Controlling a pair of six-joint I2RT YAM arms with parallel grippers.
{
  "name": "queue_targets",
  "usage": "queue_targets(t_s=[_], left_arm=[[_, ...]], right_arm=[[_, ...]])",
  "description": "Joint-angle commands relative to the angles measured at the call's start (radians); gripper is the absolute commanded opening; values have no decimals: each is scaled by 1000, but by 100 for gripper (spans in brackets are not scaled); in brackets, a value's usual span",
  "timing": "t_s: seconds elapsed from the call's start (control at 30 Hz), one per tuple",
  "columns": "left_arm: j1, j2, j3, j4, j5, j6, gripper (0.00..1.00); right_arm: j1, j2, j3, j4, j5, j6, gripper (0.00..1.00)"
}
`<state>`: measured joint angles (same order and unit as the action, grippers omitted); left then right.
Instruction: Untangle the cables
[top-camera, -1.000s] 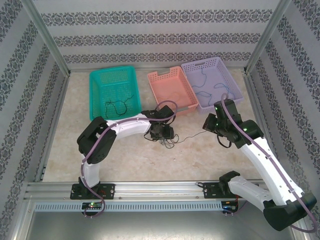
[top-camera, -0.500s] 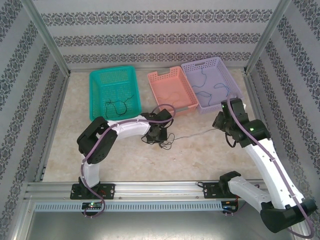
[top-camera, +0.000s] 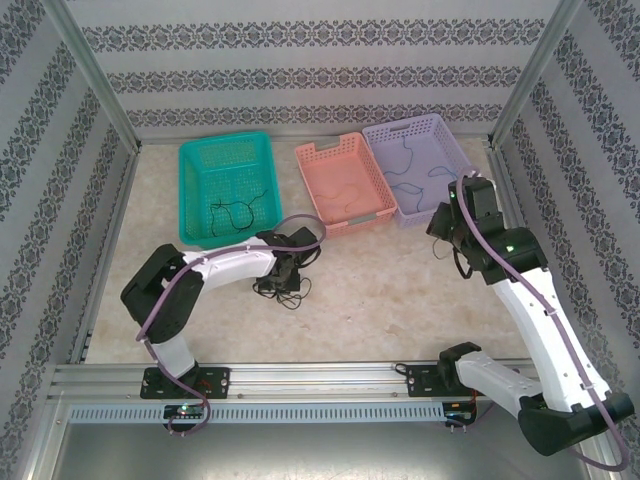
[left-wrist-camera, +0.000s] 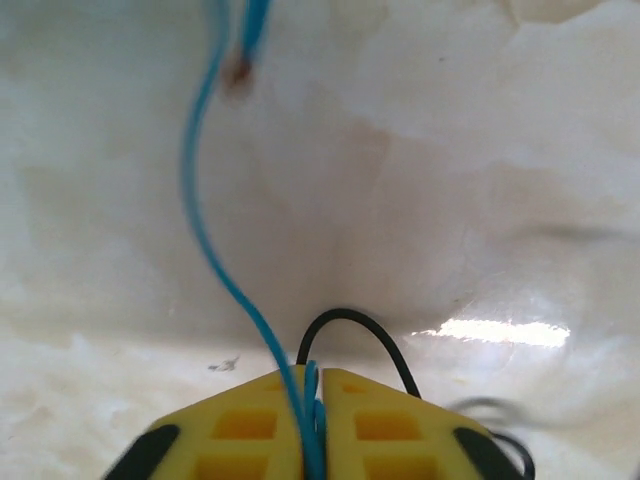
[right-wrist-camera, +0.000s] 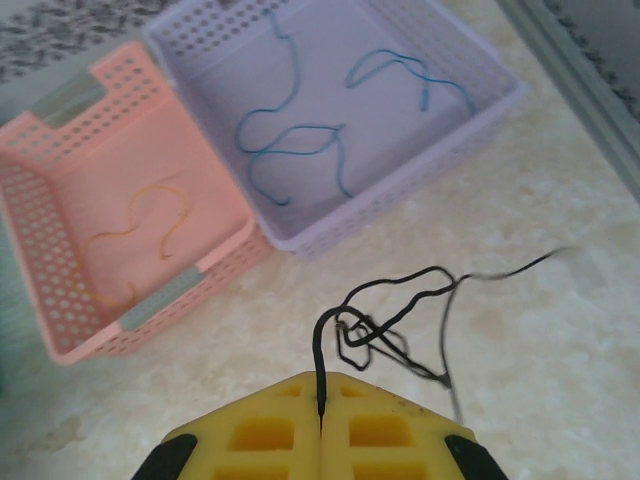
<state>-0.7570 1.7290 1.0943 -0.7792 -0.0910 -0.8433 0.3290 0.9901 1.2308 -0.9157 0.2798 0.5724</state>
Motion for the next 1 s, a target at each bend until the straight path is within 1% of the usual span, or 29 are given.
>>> queue_targets(t_s=[0.0, 0.03, 0.1, 0.23, 0.27, 0.3, 0.4, 0.47, 0.6, 0.7, 0.8, 0.97], left_arm=[[11, -79, 9, -64, -41, 14, 37], [11, -104, 18, -70, -39, 11, 44], [12, -159, 38, -80, -35, 4, 55], [13, -244, 144, -139, -31, -19, 62], [17, -260, 173, -149, -23, -31, 62], [21, -274, 196, -148, -7, -39, 62], [49, -313, 240, -93, 74, -84, 59], [73, -324, 258, -38, 139, -122, 56], [115, -325, 262, 88, 279, -195, 50], [135, -327, 254, 166, 346, -254, 43], [147, -333, 233, 245, 383, -288, 37], [167, -337, 176, 348, 446, -327, 36]], right_arm=[[42, -29, -17, 119, -54, -57, 0], [51, -33, -31, 166, -103, -80, 0], [52, -28, -60, 246, -218, -117, 0], [61, 9, -109, 390, -454, -192, 0], [61, 19, -119, 419, -496, -194, 0], [59, 25, -137, 468, -569, -223, 0], [64, 21, -199, 628, -692, -241, 0], [62, 16, -243, 727, -747, -241, 0], [52, 35, -278, 848, -829, -234, 0], [47, 71, -271, 881, -862, -221, 0], [35, 105, -270, 902, -900, -200, 0], [18, 153, -289, 924, -979, -180, 0]])
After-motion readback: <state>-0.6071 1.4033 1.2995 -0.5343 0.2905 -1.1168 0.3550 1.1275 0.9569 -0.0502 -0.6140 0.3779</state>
